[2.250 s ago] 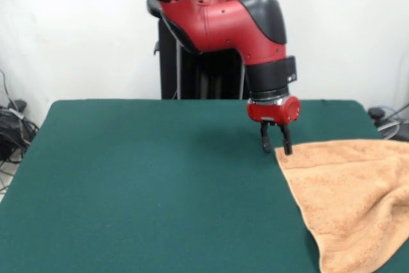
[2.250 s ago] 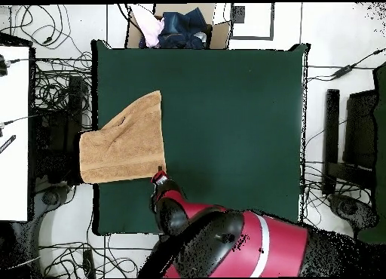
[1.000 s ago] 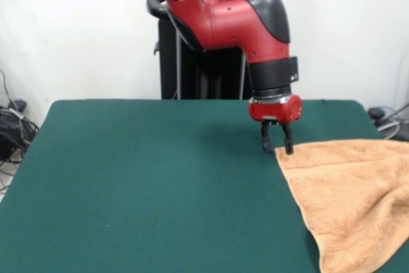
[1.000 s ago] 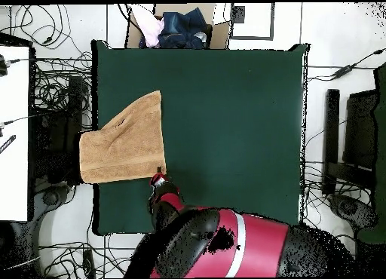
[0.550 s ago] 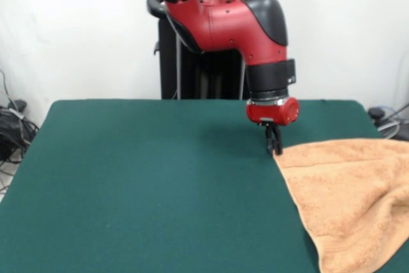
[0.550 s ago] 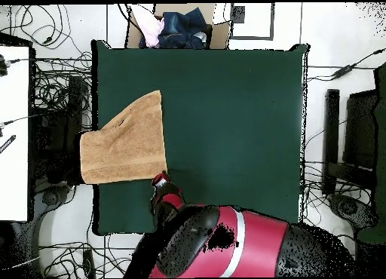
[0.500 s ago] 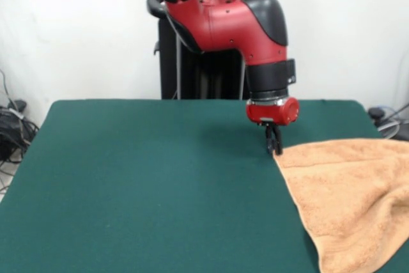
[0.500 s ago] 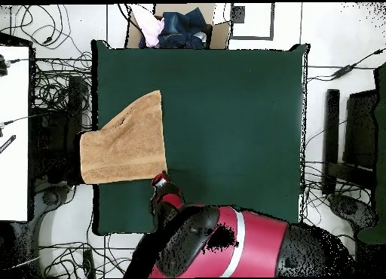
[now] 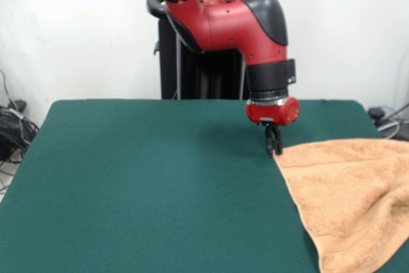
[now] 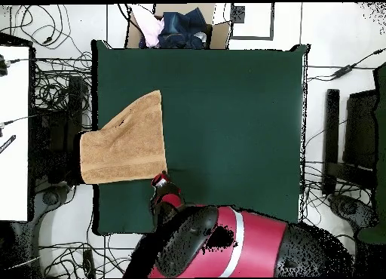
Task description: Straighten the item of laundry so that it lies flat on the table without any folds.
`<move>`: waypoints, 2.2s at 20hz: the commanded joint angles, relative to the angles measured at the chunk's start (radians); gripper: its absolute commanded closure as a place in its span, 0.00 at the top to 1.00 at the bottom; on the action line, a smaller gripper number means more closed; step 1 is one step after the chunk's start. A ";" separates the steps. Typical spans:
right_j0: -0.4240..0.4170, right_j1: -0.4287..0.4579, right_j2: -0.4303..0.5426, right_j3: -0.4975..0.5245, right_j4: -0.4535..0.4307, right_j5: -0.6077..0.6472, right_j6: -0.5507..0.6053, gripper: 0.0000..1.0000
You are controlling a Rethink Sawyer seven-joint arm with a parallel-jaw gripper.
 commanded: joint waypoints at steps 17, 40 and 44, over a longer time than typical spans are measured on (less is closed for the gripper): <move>-0.265 0.160 0.007 -0.156 -0.546 0.200 -0.003 0.00; -0.637 0.124 0.243 -0.142 -0.929 0.601 -0.103 0.00; -0.738 0.135 0.312 -0.132 -0.942 0.715 -0.210 0.00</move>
